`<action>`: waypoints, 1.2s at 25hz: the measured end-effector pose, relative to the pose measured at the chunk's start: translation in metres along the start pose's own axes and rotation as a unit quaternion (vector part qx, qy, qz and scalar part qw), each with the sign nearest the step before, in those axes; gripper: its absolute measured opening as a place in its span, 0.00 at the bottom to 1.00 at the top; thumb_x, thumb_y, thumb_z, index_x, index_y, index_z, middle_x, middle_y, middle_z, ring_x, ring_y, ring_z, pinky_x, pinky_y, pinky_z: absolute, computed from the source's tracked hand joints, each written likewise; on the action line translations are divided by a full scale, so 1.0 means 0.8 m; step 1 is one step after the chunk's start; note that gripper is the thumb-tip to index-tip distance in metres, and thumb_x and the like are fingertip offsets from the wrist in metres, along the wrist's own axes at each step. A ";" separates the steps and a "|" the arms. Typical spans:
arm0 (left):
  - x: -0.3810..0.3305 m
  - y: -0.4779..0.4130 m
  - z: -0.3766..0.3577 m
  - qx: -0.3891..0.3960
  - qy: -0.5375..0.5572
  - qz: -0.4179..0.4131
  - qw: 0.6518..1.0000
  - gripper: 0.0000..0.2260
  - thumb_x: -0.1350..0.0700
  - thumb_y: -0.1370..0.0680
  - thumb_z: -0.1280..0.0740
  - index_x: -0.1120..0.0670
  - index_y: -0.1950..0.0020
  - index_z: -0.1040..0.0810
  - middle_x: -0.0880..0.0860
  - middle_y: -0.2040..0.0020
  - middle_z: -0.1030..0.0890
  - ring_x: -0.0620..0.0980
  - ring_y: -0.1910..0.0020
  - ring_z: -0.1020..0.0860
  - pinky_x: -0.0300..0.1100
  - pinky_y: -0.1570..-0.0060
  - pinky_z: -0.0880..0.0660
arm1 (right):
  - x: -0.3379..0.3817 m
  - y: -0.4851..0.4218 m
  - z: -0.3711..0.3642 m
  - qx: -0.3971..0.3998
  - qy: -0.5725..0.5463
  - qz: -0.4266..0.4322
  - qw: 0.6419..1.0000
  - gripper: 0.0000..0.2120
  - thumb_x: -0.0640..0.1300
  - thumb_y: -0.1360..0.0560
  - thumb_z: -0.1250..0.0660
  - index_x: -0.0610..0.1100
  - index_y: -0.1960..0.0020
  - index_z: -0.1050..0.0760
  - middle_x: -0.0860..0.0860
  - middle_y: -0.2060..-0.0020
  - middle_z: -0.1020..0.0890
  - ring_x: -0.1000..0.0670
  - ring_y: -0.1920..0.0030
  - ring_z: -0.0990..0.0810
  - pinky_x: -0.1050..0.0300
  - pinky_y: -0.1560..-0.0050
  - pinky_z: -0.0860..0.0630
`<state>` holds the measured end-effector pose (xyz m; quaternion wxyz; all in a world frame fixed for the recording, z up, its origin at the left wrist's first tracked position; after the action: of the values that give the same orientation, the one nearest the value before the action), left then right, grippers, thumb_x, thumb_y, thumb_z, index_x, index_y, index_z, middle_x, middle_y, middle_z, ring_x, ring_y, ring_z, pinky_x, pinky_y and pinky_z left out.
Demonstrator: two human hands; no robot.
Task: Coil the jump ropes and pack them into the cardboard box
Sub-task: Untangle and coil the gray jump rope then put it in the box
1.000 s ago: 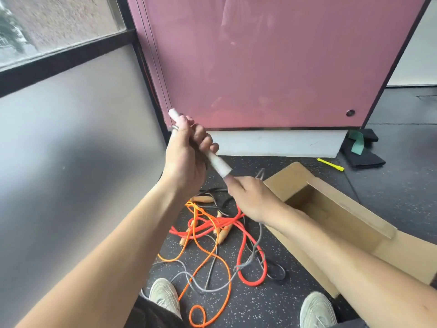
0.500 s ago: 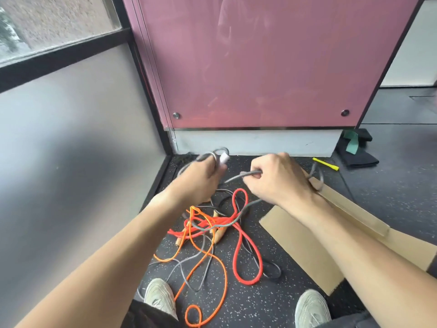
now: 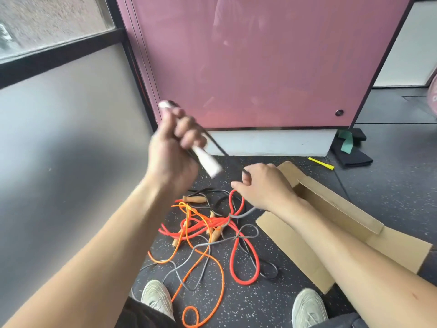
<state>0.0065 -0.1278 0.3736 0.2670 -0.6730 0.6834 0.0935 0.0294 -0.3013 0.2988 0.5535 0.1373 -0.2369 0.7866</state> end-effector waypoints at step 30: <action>-0.025 0.003 0.004 -0.004 -0.074 -0.092 0.993 0.15 0.45 0.14 0.49 0.51 0.54 0.32 0.47 0.67 0.35 0.44 0.70 0.33 0.39 0.59 0.29 | 0.015 0.022 -0.022 0.061 0.134 0.076 0.986 0.13 0.52 0.21 0.36 0.49 0.62 0.23 0.49 0.61 0.19 0.44 0.56 0.20 0.53 0.50 0.29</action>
<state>0.0038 -0.1089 0.3798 0.3215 -0.7255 0.5964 0.1211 0.0096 -0.2870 0.2855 0.5098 0.0459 -0.1215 0.8505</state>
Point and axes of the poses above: each hand's wrist, its own y-axis away from the middle knuckle, its own z-axis out of the back of the hand, x = y × z, the point moved 3 cm from there along -y, towards the middle knuckle
